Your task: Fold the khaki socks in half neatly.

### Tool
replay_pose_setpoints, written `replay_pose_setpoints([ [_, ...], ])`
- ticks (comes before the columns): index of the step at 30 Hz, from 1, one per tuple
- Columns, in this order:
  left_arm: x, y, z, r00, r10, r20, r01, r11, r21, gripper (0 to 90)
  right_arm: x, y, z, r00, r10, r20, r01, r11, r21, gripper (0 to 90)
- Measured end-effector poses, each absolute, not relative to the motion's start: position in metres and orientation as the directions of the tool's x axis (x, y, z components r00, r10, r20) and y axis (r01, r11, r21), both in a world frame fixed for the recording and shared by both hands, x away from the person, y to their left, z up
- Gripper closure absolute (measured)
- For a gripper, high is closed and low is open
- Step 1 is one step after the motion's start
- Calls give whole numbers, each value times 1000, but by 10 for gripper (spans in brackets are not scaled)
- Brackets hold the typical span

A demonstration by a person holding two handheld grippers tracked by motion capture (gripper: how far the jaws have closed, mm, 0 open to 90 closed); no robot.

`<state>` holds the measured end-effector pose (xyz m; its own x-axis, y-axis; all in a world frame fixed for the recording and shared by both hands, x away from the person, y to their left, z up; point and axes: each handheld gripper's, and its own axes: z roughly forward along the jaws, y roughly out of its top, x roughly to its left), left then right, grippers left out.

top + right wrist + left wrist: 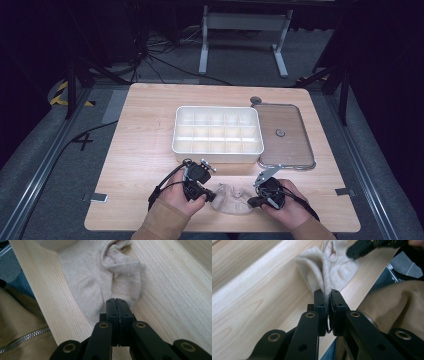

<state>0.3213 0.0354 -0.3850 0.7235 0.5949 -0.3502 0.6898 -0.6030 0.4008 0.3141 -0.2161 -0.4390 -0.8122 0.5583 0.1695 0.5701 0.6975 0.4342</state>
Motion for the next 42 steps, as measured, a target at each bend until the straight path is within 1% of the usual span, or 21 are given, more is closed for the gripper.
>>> replay_pose_setpoints([
  [5,325,17,-382,737,574,-357,676,-614,407,857,314,-214,-438,-825,545,148,551,719,424,900],
  [10,329,1,-383,747,568,-346,665,-621,416,858,315,-216,-439,-823,545,160,556,712,430,900],
  [21,327,-13,-383,770,544,-334,638,-637,433,858,315,-219,-441,-815,550,185,568,693,443,900],
  [24,327,-17,-384,773,537,-337,634,-640,434,858,315,-223,-442,-811,549,202,573,675,464,900],
  [31,329,-25,-388,788,513,-341,616,-657,434,857,312,-225,-444,-817,544,191,559,666,494,900],
  [35,332,-33,-392,797,496,-345,604,-672,429,858,310,-231,-447,-811,547,208,563,634,530,900],
  [42,332,-43,-399,803,481,-351,594,-690,413,857,308,-232,-449,-809,551,207,563,623,543,900],
])
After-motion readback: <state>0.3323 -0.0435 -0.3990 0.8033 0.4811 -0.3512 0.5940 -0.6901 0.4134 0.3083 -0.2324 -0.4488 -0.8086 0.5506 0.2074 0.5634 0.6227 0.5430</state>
